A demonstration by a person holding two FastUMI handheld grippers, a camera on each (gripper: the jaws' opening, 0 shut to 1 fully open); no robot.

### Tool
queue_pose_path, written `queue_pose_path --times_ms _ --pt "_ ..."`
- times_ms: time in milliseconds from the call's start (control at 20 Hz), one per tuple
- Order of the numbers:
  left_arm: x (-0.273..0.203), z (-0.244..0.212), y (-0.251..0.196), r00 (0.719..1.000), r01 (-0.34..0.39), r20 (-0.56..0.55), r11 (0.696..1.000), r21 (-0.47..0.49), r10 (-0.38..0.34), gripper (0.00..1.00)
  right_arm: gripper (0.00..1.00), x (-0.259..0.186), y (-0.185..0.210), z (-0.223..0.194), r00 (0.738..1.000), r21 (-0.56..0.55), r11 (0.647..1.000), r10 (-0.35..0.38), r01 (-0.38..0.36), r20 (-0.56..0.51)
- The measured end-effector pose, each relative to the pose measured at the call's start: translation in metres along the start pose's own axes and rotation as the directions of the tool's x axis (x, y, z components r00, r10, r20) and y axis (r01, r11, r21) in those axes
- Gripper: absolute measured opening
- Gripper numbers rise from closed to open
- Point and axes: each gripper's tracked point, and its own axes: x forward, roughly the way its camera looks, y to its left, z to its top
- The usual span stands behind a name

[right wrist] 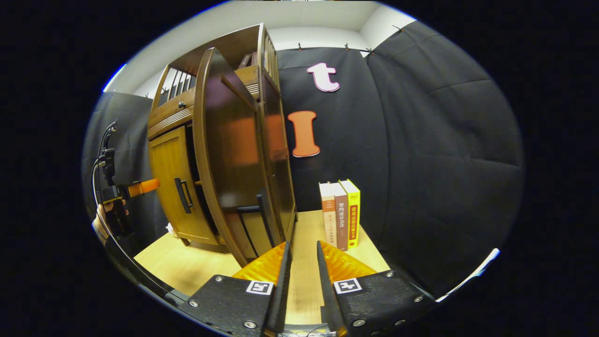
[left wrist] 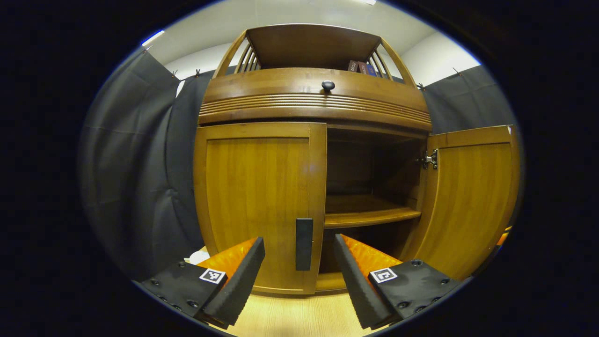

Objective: Open the right door of the double-door shoe cabinet with the right hand, and open the left door with the left hand.

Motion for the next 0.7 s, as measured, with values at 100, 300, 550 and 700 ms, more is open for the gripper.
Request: queue_pose_path --times_ms 100,300,550,700 --pt "0.017 -0.011 -0.003 1.0 0.015 -0.005 1.0 -0.01 -0.015 0.94 0.52 -0.001 -0.008 0.005 0.999 0.012 0.999 -0.03 0.03 0.01" --pt "0.05 -0.029 0.001 1.0 0.005 -0.019 1.0 0.009 -0.005 0.94 0.91 -0.004 -0.022 0.013 0.996 0.025 0.996 -0.085 0.084 0.037" --pt "0.086 -0.055 0.008 0.999 -0.005 -0.051 1.0 -0.013 0.004 0.94 0.98 -0.009 -0.036 0.015 0.988 0.028 0.99 -0.142 0.141 0.053" --pt "0.098 -0.069 0.01 0.997 0.0 -0.082 0.999 -0.035 -0.002 0.94 0.99 -0.012 -0.041 0.016 0.984 0.034 0.986 -0.166 0.164 0.062"
